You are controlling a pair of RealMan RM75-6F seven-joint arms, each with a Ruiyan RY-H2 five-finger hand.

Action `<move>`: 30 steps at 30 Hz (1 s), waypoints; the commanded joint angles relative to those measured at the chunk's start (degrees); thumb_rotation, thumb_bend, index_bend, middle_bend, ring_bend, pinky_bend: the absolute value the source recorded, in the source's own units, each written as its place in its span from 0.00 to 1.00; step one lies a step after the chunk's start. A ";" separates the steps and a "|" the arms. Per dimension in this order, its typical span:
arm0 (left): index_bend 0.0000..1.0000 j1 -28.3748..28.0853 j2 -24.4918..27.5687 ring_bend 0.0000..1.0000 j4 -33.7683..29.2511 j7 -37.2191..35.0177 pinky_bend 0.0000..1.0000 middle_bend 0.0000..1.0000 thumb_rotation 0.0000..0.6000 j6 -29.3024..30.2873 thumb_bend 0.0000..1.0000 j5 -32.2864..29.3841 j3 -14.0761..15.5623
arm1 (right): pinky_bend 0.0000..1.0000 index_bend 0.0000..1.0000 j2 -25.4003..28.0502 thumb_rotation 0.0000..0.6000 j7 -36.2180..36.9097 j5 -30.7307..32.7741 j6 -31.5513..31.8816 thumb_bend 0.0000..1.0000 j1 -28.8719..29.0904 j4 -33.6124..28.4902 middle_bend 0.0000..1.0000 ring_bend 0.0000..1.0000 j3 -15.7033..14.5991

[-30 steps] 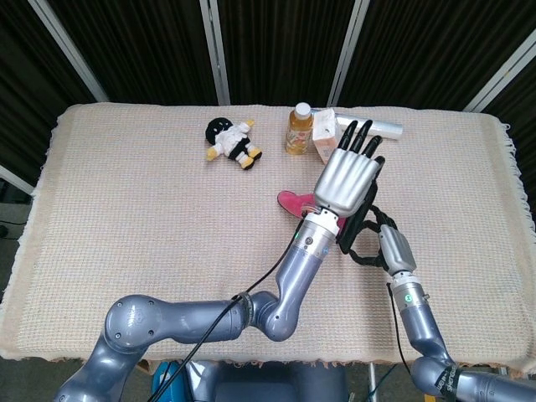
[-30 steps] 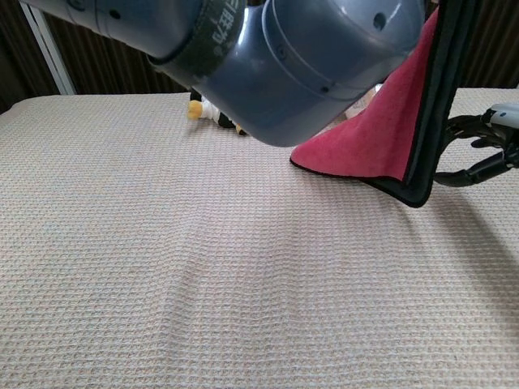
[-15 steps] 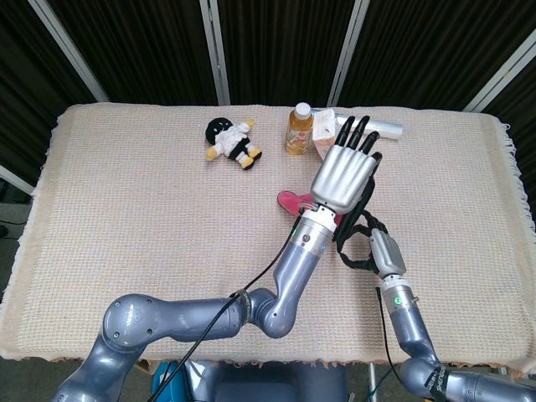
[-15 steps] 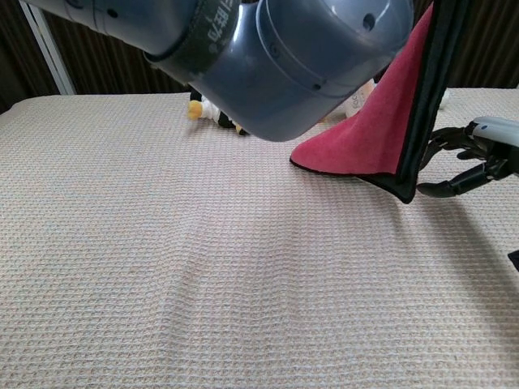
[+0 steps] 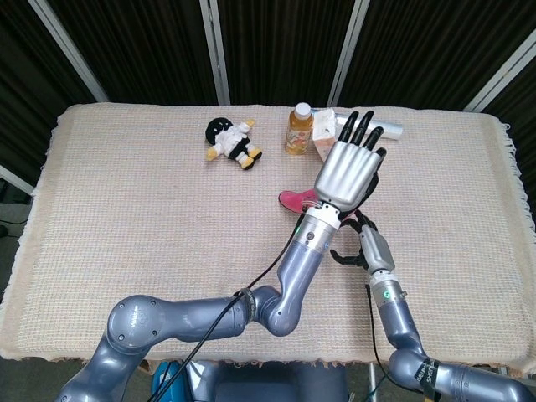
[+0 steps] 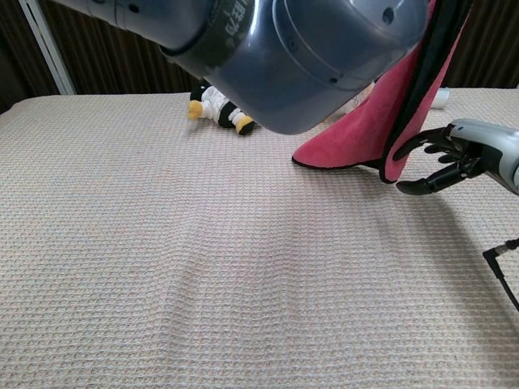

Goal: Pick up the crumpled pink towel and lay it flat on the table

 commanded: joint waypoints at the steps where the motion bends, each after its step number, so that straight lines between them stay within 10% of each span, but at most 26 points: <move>1: 0.58 -0.41 -0.52 0.00 0.88 -0.58 0.00 0.19 1.00 -0.32 0.57 0.11 -0.11 | 0.00 0.33 -0.16 1.00 -0.21 1.24 -0.51 0.27 0.52 0.37 0.08 0.00 0.59; 30: 0.58 2.14 2.51 0.00 -2.05 1.20 0.00 0.19 1.00 1.37 0.58 0.67 0.18 | 0.00 0.00 -0.41 1.00 0.24 7.23 -0.23 0.27 0.90 3.09 0.00 0.00 3.04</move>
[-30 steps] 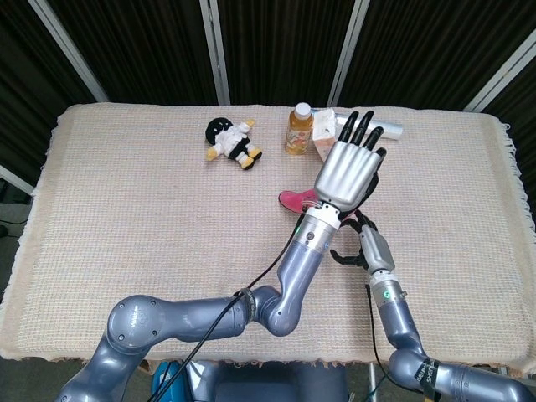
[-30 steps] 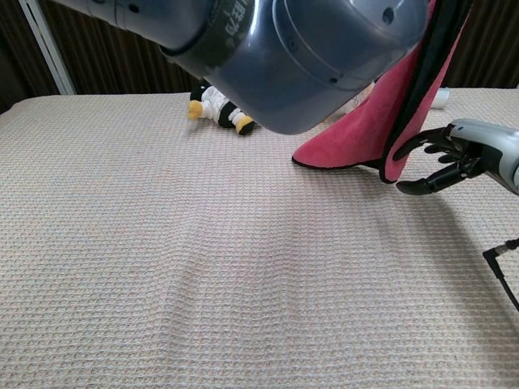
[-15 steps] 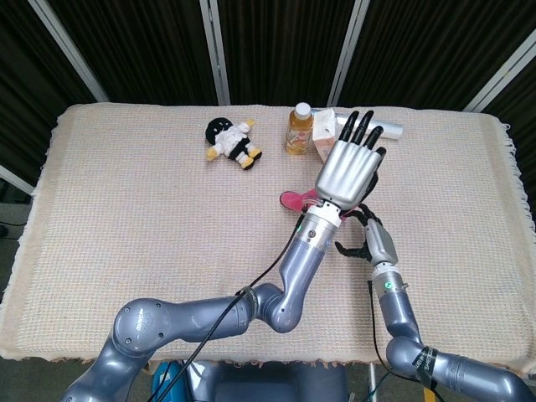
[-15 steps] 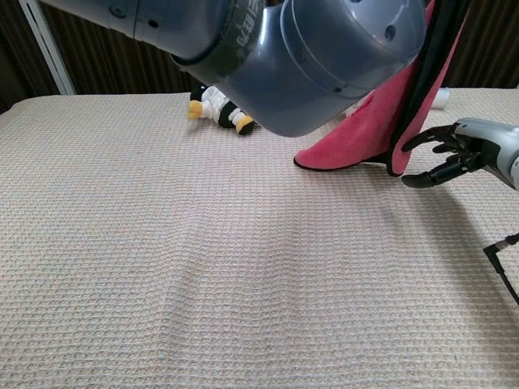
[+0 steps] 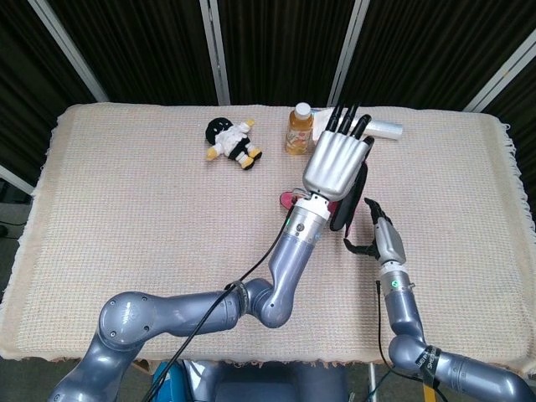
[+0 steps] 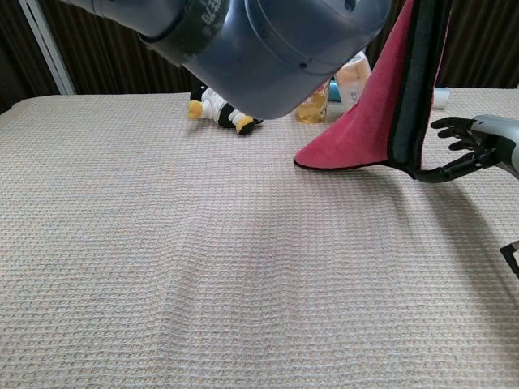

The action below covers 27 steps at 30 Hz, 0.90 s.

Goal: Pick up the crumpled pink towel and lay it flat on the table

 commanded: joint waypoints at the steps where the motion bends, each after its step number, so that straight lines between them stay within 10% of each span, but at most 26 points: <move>1: 0.58 0.04 0.30 0.00 -1.28 0.68 0.00 0.19 1.00 0.36 0.58 -0.31 -0.19 | 0.00 0.00 0.09 1.00 -0.02 0.38 -0.39 0.27 0.09 -0.91 0.00 0.00 0.09; 27: 0.58 -1.33 -1.20 0.00 -0.91 0.81 0.00 0.19 1.00 0.67 0.58 -0.38 -0.22 | 0.00 0.00 -1.71 1.00 -0.65 4.35 -0.89 0.27 2.19 0.45 0.00 0.00 1.80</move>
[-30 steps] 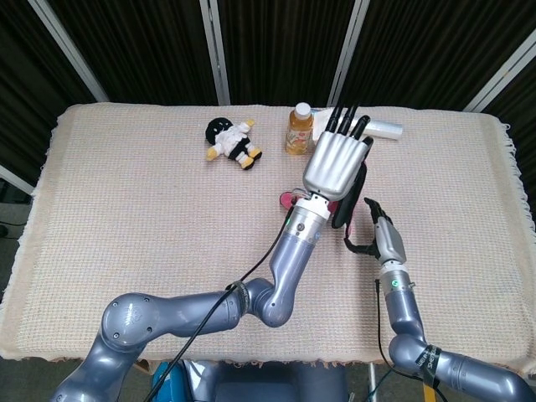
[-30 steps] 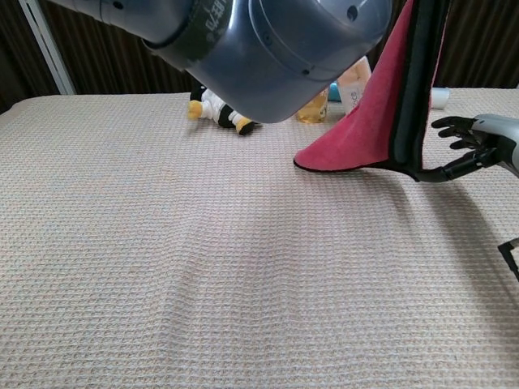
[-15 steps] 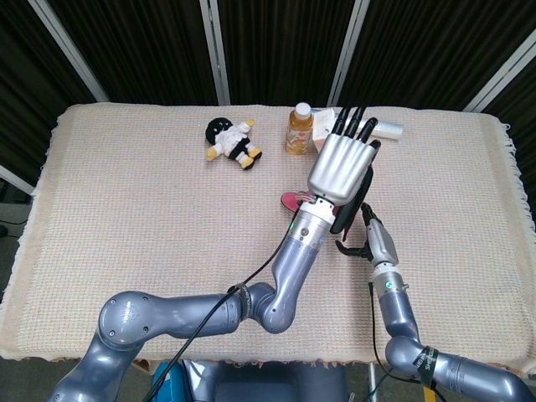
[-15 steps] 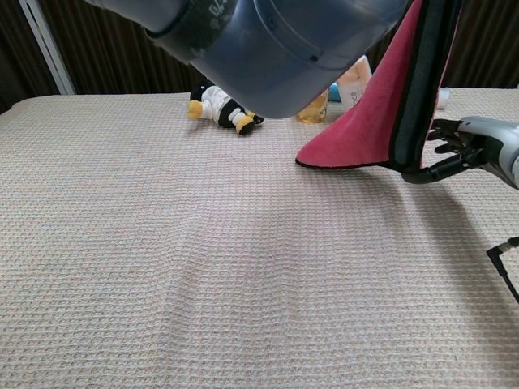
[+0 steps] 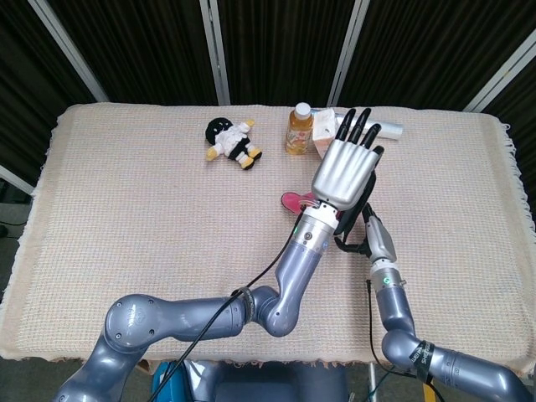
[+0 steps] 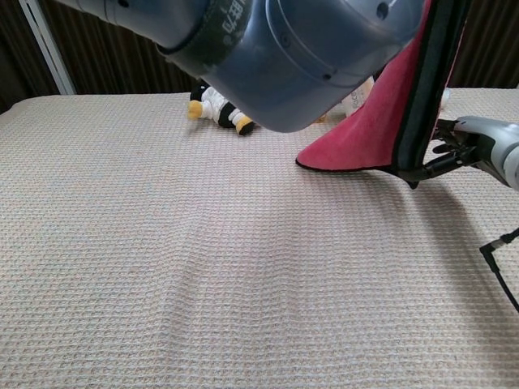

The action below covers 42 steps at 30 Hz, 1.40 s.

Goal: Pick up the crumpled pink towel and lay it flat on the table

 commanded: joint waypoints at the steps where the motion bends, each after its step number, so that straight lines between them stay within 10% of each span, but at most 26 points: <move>1: 0.58 0.18 0.24 0.00 -0.32 -0.02 0.00 0.19 1.00 0.19 0.58 0.20 0.04 | 0.00 0.00 -0.36 1.00 0.01 0.28 -0.01 0.27 0.14 0.78 0.00 0.00 0.00; 33: 0.58 10.75 9.94 0.00 -13.90 -3.78 0.00 0.18 1.00 0.19 0.58 2.00 3.61 | 0.00 0.33 -1.65 1.00 5.40 -4.75 5.01 0.44 -3.10 5.33 0.03 0.00 2.73; 42: 0.58 12.58 11.84 0.00 -16.10 -4.91 0.00 0.18 1.00 -0.47 0.58 2.48 4.89 | 0.00 0.57 -2.32 1.00 6.23 -5.94 5.65 0.46 -3.39 6.47 0.16 0.00 3.38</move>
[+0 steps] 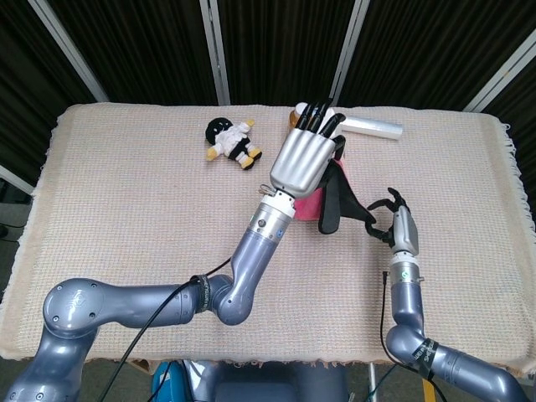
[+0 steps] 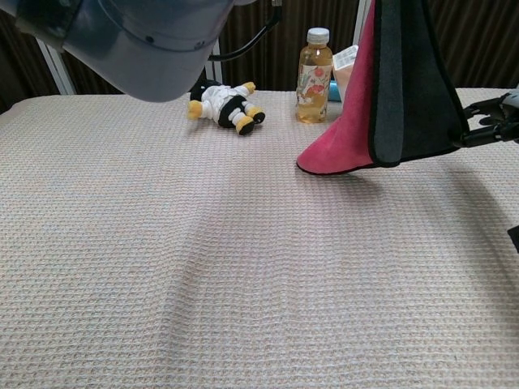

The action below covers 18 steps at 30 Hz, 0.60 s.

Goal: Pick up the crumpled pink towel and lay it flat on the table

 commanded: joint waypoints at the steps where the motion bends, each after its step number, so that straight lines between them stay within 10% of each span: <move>1: 0.58 0.40 0.44 0.00 -0.41 -0.20 0.00 0.18 1.00 -0.16 0.58 0.10 0.31 | 0.00 0.60 -0.14 1.00 0.33 -0.53 0.08 0.46 -0.12 0.31 0.18 0.00 0.15; 8: 0.58 1.12 1.06 0.00 -1.02 -0.77 0.00 0.18 1.00 -0.35 0.58 0.22 0.83 | 0.00 0.78 -0.18 1.00 0.46 -0.88 -0.21 0.51 -0.27 0.94 0.26 0.01 0.28; 18: 0.58 3.93 2.95 0.00 -3.65 -2.87 0.00 0.18 1.00 -0.02 0.58 0.31 1.71 | 0.00 0.79 1.97 1.00 0.19 -2.94 -1.19 0.54 -0.13 -0.34 0.26 0.01 0.93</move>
